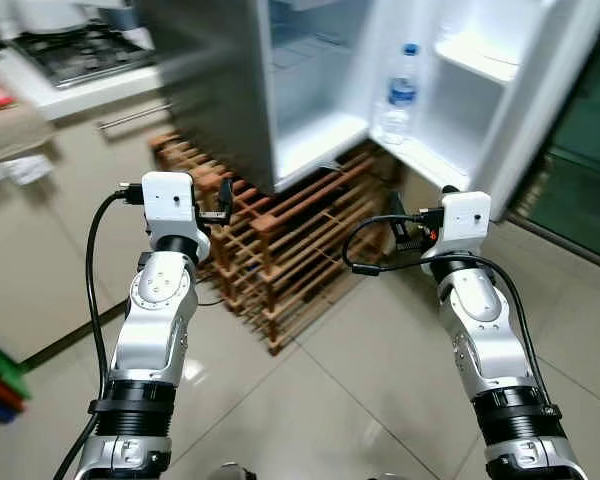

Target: Restocking fridge

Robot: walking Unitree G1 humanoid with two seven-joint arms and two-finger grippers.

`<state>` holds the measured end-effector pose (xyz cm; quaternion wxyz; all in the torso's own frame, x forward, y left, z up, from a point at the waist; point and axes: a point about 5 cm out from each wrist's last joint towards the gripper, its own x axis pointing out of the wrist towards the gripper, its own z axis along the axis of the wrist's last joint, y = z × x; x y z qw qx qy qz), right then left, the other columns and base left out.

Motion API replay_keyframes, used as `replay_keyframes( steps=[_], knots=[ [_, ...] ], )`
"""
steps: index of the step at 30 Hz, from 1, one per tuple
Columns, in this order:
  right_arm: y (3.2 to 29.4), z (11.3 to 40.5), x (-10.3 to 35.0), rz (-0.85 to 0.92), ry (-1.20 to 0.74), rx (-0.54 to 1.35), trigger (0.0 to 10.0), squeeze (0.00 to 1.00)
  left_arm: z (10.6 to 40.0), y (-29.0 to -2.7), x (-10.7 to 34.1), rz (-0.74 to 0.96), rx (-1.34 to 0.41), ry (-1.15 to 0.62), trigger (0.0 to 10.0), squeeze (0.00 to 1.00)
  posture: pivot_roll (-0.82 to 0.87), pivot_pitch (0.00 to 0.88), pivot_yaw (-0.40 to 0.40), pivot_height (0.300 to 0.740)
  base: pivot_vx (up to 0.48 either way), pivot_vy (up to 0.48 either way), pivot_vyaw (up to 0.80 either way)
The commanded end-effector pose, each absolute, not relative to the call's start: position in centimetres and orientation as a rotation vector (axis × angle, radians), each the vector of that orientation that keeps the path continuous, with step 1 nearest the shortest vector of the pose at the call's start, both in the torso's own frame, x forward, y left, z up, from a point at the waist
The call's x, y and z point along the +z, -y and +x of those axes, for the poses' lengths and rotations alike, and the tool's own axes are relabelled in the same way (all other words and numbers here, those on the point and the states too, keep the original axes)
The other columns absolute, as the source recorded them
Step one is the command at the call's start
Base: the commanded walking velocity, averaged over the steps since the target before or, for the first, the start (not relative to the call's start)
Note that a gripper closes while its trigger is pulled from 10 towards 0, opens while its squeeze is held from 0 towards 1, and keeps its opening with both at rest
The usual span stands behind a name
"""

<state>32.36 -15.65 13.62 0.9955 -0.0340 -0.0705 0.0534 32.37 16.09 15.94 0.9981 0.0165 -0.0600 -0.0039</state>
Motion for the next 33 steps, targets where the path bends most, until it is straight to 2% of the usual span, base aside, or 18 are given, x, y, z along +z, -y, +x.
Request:
replay_keyframes(
  steps=[1,11,13,16,22,26,31,33],
  knots=[
    [15.8,32.4,14.2,-0.076,0.154,0.106,10.0,0.25,32.6,-15.4,16.6,0.04,-0.043,0.148,10.0,0.0,-0.09,0.002,0.038,0.74,0.247,0.0,0.53],
    [16.4,32.6,14.1,-0.07,0.139,0.074,10.0,0.27,32.9,-14.8,16.9,0.004,-0.049,0.148,10.0,0.0,-0.09,0.002,0.044,0.74,0.423,0.0,0.53],
    [16.5,32.7,14.1,-0.074,0.136,0.067,10.0,0.22,33.0,-14.8,16.7,0.002,-0.044,0.131,10.0,0.0,-0.09,0.0,0.041,0.74,0.465,0.0,0.55],
    [16.7,32.7,14.0,-0.066,0.13,0.054,10.0,0.2,33.0,-14.6,16.4,0.021,-0.045,0.112,10.0,0.0,-0.09,0.0,0.038,0.74,0.45,0.0,0.19],
    [16.4,32.3,13.6,-0.061,0.124,0.065,10.0,0.18,32.8,-15.7,16.1,0.016,0.011,0.102,10.0,0.0,-0.07,0.0,0.038,0.74,0.0,0.0,0.0],
    [15.6,32.2,13.4,-0.051,0.121,0.092,10.0,0.18,32.5,-15.9,16.8,0.04,-0.023,0.145,10.0,0.0,-0.06,0.0,0.041,0.74,0.0,0.0,0.0],
    [14.9,32.0,13.0,-0.039,0.112,0.116,10.0,0.18,30.8,-14.8,16.3,0.06,-0.155,0.134,10.0,0.0,-0.04,0.033,0.026,0.74,0.0,0.0,0.0],
    [14.8,31.9,13.0,-0.033,0.107,0.121,10.0,0.18,30.4,-12.8,16.0,0.088,-0.226,0.104,10.0,0.0,-0.02,0.061,-0.006,0.74,0.0,0.0,0.0]
  ],
)
